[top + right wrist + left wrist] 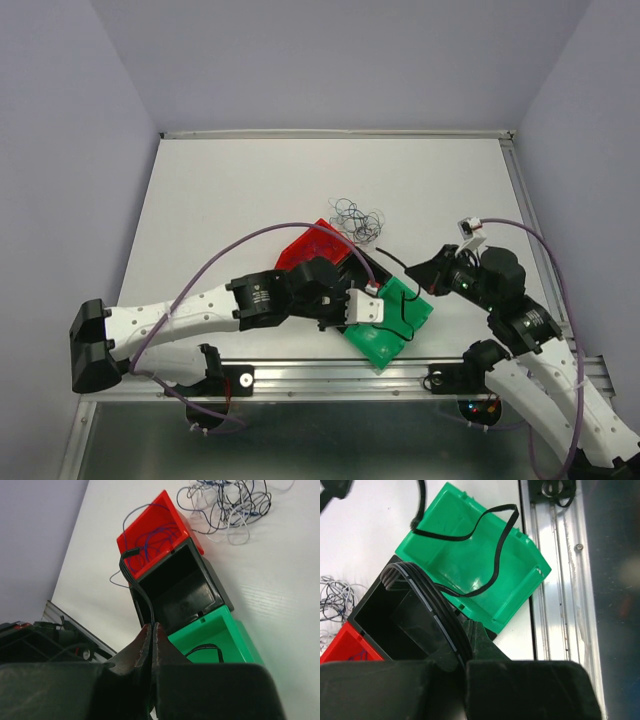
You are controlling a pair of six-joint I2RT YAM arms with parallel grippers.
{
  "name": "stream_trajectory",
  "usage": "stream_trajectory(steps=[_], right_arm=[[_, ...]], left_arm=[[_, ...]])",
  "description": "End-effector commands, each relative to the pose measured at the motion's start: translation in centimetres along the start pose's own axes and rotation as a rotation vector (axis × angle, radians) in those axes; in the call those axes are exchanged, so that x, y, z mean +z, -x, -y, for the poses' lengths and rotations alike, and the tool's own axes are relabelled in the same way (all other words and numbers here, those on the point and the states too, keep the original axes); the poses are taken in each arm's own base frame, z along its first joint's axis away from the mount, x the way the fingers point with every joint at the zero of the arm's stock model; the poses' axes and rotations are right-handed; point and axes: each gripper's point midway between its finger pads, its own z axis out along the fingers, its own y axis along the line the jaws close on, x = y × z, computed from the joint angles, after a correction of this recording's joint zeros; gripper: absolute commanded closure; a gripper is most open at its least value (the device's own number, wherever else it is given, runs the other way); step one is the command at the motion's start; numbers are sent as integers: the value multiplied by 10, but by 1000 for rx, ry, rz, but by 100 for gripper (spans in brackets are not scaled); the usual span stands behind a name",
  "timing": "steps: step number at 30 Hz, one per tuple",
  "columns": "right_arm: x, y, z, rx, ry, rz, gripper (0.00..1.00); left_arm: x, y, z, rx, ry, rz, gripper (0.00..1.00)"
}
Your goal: Untangle the cables
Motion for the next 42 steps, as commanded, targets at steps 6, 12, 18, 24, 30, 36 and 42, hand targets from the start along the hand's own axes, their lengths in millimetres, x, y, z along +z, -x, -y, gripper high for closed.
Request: stream_trajectory(steps=[6, 12, 18, 24, 30, 36, 42], right_arm=[[5, -38, 18, 38, -38, -140, 99], [17, -54, 30, 48, -108, -221, 99], [21, -62, 36, 25, -197, -238, 99], [19, -45, 44, -16, -323, -147, 99], [24, -39, 52, -40, -420, -74, 99], [29, -62, 40, -69, -443, -78, 99], [33, -87, 41, -134, -536, -101, 99]], left_arm=[[7, 14, -37, -24, 180, 7, 100], [12, 29, -49, -12, 209, 24, 100], [19, 28, -60, -6, 251, 2, 100], [17, 32, -78, -35, 329, 6, 100], [11, 27, -100, -96, 372, 18, 100], [9, 18, -108, -114, 397, 17, 100], [5, 16, -115, -129, 395, 35, 100]])
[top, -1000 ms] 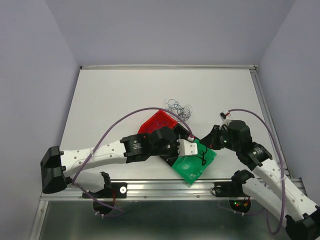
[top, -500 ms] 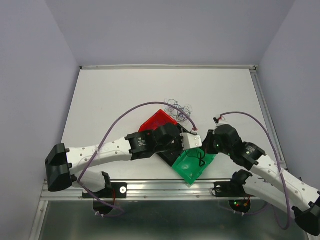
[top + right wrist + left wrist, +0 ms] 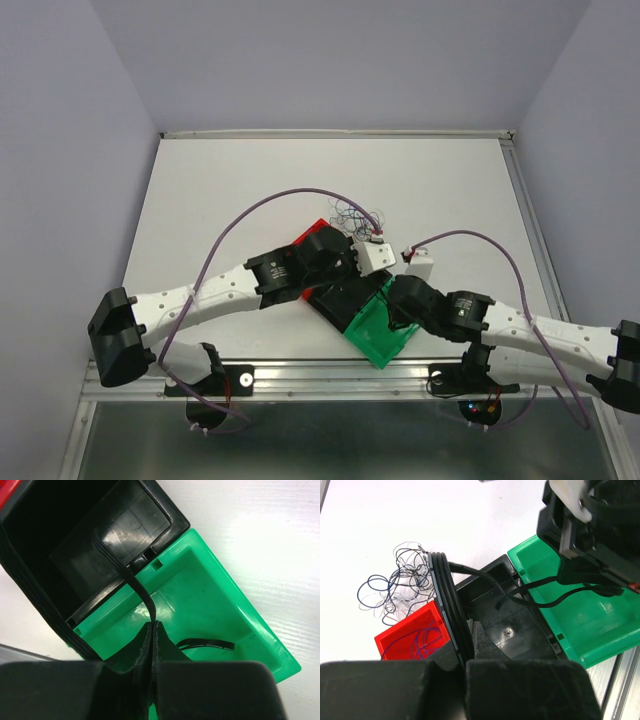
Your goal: Untangle the cables
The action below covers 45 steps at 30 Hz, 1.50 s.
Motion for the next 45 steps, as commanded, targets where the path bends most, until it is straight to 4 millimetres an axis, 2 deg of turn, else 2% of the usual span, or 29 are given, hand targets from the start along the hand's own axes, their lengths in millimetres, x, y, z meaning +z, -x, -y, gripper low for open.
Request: stream_trajectory(steps=[1, 4, 8, 9, 15, 19, 23, 29, 30, 32, 33, 35, 41, 45], right_arm=[[-7, 28, -6, 61, -76, 119, 99], [-4, 29, 4, 45, -132, 139, 99], [6, 25, 8, 20, -187, 133, 99], [11, 20, 11, 3, -215, 120, 99], [19, 8, 25, -10, -267, 110, 100], [19, 7, 23, -10, -263, 100, 99], [30, -3, 28, -42, -316, 54, 99], [40, -5, 32, -46, -352, 27, 99], [41, -4, 33, -42, -352, 29, 98], [39, 4, 26, -40, -326, 39, 81], [37, 7, 23, -39, -306, 39, 78], [27, 22, 12, -21, -252, 73, 65], [6, 47, -3, -34, -180, 109, 62], [-5, 57, -9, -36, -154, 116, 57]], left_arm=[[-6, 21, -9, -24, 14, 88, 100], [-7, 22, -9, -26, 10, 96, 100], [-7, 22, -11, -34, 23, 98, 100], [-7, 21, -11, -35, 24, 98, 100], [-10, 7, -21, -59, 57, 77, 100], [-19, 4, -32, -81, 85, 92, 100], [-23, -2, -34, -90, 97, 91, 100], [-22, -10, -34, -91, 93, 86, 100], [-22, -10, -34, -92, 90, 87, 100], [-23, -10, -35, -91, 91, 90, 100], [-23, -10, -34, -92, 91, 90, 100], [-24, -8, -34, -92, 87, 98, 100], [-26, -2, -27, -77, 44, 129, 100], [-31, 7, -11, -50, -50, 170, 100]])
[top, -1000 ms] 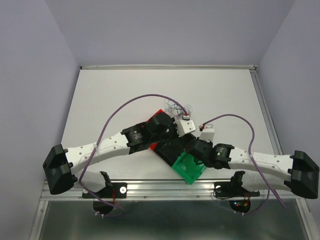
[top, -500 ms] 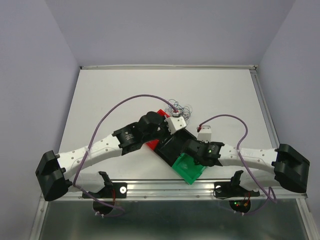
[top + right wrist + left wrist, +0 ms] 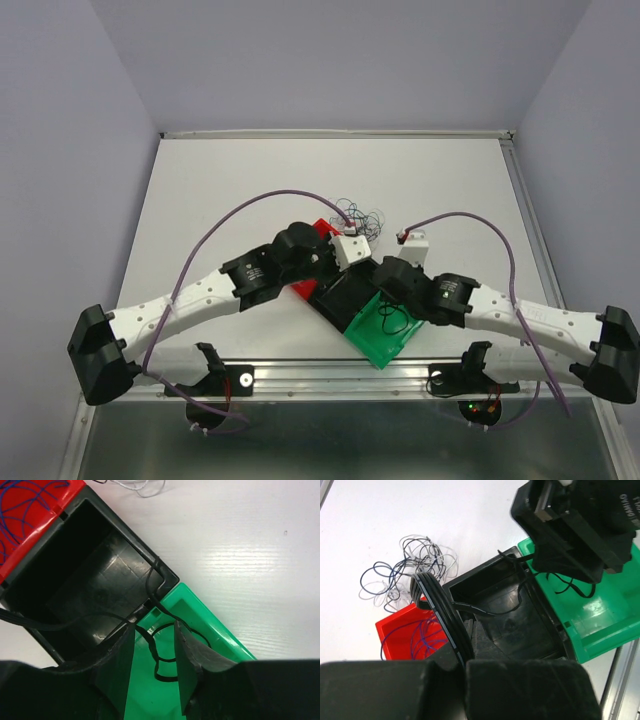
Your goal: Untangle the cables
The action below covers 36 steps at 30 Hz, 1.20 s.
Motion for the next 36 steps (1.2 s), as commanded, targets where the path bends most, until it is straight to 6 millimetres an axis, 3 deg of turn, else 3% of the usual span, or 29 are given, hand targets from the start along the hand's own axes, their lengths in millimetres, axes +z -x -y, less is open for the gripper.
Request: stream_trajectory(steps=[1, 4, 5, 8, 12, 15, 19, 28, 34, 36], right_arm=[[-19, 25, -5, 6, 38, 42, 45], [-34, 38, -1, 30, 89, 86, 28], [-38, 41, 1, 29, 101, 99, 27], [-53, 58, 7, 61, 135, 162, 27], [-65, 75, 19, 98, 113, 222, 28], [-68, 86, 38, 118, 22, 279, 30], [-78, 95, 43, 137, 31, 307, 31], [-93, 102, 66, 179, 10, 352, 32], [-95, 103, 72, 193, 3, 366, 32], [-97, 104, 74, 202, 4, 375, 32]], left_arm=[[-11, 23, 14, 31, -85, 111, 100], [-12, 23, 23, 49, -128, 119, 100], [-12, 23, 28, 53, -145, 118, 100], [-11, 25, 44, 67, -209, 120, 100], [-11, 26, 84, 95, -330, 110, 100], [-7, 18, 110, 118, -423, 82, 100], [7, -1, 138, 139, -524, 17, 100], [68, -40, 163, 107, -580, -176, 100], [87, -54, 170, 59, -591, -239, 100], [91, -50, 172, 49, -591, -238, 100]])
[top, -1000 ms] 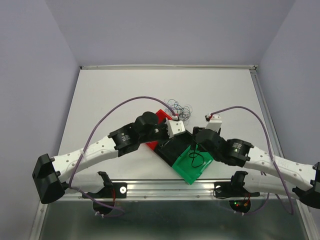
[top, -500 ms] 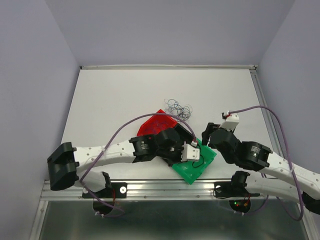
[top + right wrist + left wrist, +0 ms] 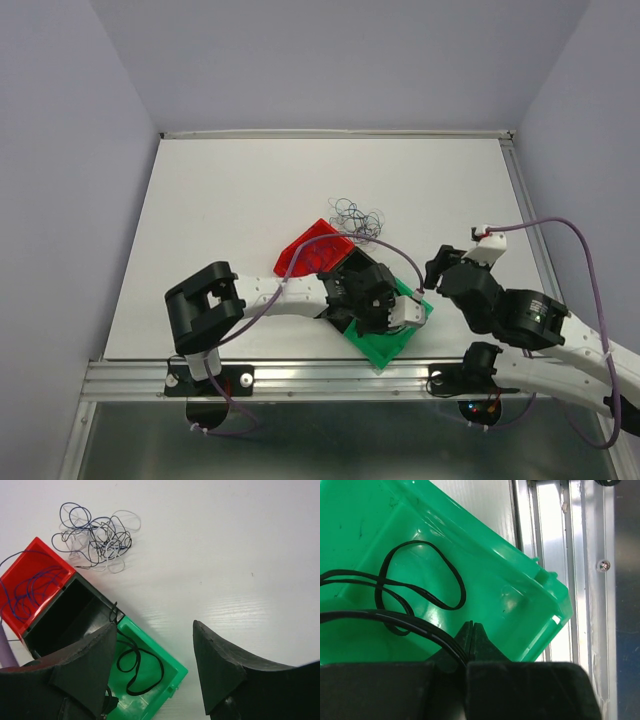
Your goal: Untangle the cables
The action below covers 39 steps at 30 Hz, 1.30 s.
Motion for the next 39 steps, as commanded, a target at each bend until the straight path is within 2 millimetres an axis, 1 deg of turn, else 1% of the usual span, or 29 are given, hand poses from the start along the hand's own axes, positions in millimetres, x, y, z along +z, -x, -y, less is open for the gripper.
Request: stream_trajectory(steps=[1, 4, 6, 7, 9, 10, 11, 13, 14, 15, 17, 20, 21, 22, 23, 24, 25, 26, 27, 28, 29, 30, 31, 34, 35, 37, 38, 39], right_arm=[[-8, 24, -3, 90, 18, 56, 32], [-7, 23, -3, 87, 15, 54, 32], [-6, 21, -4, 81, 14, 47, 32], [-7, 20, -4, 82, 17, 43, 32], [-7, 19, -5, 86, 21, 41, 32], [-7, 20, -4, 90, 22, 43, 32], [-8, 22, -3, 91, 20, 48, 32], [-8, 21, -1, 92, 13, 52, 32], [-7, 20, -1, 90, 9, 51, 32], [-6, 19, -2, 86, 6, 45, 32], [-5, 19, -3, 86, 2, 44, 32], [-7, 22, -5, 96, 8, 47, 32], [-7, 24, -5, 99, 12, 48, 32], [-8, 24, -7, 102, 23, 42, 32], [-9, 22, -8, 102, 29, 35, 32], [-9, 20, -9, 91, 37, 26, 32], [-9, 16, -13, 87, 58, 6, 32], [-8, 12, -18, 68, 78, -6, 32], [-6, 7, -22, 58, 93, -23, 32], [-5, 3, -25, 53, 105, -35, 31], [-5, -1, -31, 55, 132, -53, 30], [-5, -3, -34, 48, 143, -60, 29], [-5, -5, -38, 42, 157, -67, 27], [-3, -12, -55, 34, 230, -81, 27], [-2, -11, -64, 31, 266, -73, 27], [3, -21, -73, -1, 290, -94, 26], [8, -30, -77, -32, 284, -117, 26], [12, -35, -78, -57, 274, -129, 26]], left_arm=[[2, 30, -2, -30, -11, 56, 100], [6, 28, -1, -45, -22, 41, 99], [4, 24, -4, -54, -3, 26, 87], [-1, 26, -4, -48, 7, 36, 80], [-7, 24, -3, -45, 22, 45, 69], [-15, 31, -2, -34, 33, 74, 69], [-17, 25, 0, -34, 31, 69, 69], [-26, 30, 4, -19, 26, 94, 67], [-28, 27, 7, -17, 19, 91, 66], [-32, 29, 9, -1, 13, 104, 64], [-35, 27, 14, 12, -5, 101, 61], [-42, 28, 16, 33, -5, 101, 53], [-45, 30, 16, 38, 3, 108, 52], [-53, 32, 17, 49, 12, 117, 50], [-56, 35, 16, 59, 20, 125, 48], [-59, 32, 17, 62, 21, 112, 46], [-65, 33, 17, 67, 33, 112, 44], [-69, 27, 18, 77, 35, 92, 41], [-72, 26, 17, 78, 44, 86, 40], [-80, 29, 19, 89, 55, 100, 36], [-84, 24, 21, 100, 53, 90, 36], [-89, 25, 25, 113, 41, 99, 36], [-100, 29, 28, 127, 46, 123, 36], [-114, 33, 33, 145, 51, 153, 38], [-114, 32, 34, 144, 50, 151, 41], [-116, 30, 33, 148, 60, 140, 42], [-119, 27, 32, 146, 66, 125, 42], [-121, 24, 29, 145, 89, 115, 42]])
